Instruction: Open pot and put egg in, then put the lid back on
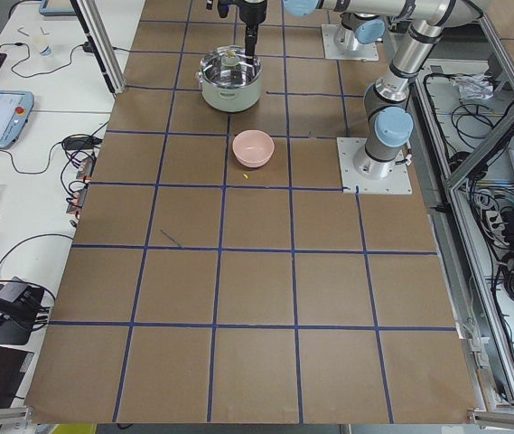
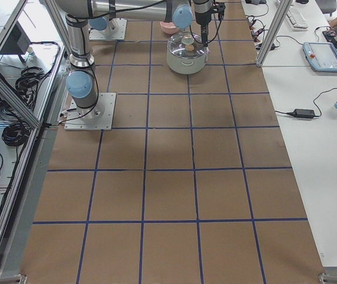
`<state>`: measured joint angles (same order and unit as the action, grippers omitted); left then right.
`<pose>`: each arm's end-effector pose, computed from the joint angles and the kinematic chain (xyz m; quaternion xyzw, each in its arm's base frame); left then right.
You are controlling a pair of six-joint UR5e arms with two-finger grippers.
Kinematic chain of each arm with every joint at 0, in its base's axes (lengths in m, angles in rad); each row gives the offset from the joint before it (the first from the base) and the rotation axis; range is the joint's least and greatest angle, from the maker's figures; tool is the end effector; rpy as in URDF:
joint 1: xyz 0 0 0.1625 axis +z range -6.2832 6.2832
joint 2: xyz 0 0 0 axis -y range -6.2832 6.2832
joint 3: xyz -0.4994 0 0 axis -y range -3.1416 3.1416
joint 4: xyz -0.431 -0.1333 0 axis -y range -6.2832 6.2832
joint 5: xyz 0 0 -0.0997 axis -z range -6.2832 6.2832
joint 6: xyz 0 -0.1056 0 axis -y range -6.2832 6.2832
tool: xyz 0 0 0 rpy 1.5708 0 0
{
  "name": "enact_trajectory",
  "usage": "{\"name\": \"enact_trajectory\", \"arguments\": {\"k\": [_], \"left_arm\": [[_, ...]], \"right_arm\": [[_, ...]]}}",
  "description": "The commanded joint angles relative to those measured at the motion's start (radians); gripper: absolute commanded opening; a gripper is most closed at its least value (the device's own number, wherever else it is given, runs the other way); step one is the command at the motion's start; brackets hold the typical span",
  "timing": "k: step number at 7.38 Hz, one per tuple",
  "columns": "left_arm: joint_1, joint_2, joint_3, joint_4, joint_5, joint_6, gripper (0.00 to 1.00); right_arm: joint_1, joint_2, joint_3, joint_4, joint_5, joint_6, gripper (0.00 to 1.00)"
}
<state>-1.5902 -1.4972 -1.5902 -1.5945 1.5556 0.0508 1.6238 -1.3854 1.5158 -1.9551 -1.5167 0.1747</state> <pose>-0.1445 -0.4938 0.5814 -0.0352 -0.9992 0.0154 0.0074 0.1728 -0.6341 0.5203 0.0569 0.9900 -0.1227 0.0410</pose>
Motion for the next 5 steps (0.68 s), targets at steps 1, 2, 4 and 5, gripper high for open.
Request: {"name": "enact_trajectory", "arguments": {"k": [1,2,4,5], "left_arm": [[0.003,0.000,0.003,0.002,0.000,0.018,1.00],[0.003,0.000,0.003,0.001,0.000,0.030,1.00],[0.001,0.000,-0.001,0.001,0.000,0.029,1.00],[0.001,0.000,-0.001,0.001,0.000,0.026,1.00]], "right_arm": [[-0.136,-0.058,0.007,0.099,0.007,-0.136,1.00],[-0.134,-0.060,0.010,0.105,0.007,-0.136,1.00],[-0.124,-0.064,0.012,0.105,0.009,-0.136,1.00],[-0.124,-0.064,0.029,0.104,0.009,-0.138,1.00]]}}
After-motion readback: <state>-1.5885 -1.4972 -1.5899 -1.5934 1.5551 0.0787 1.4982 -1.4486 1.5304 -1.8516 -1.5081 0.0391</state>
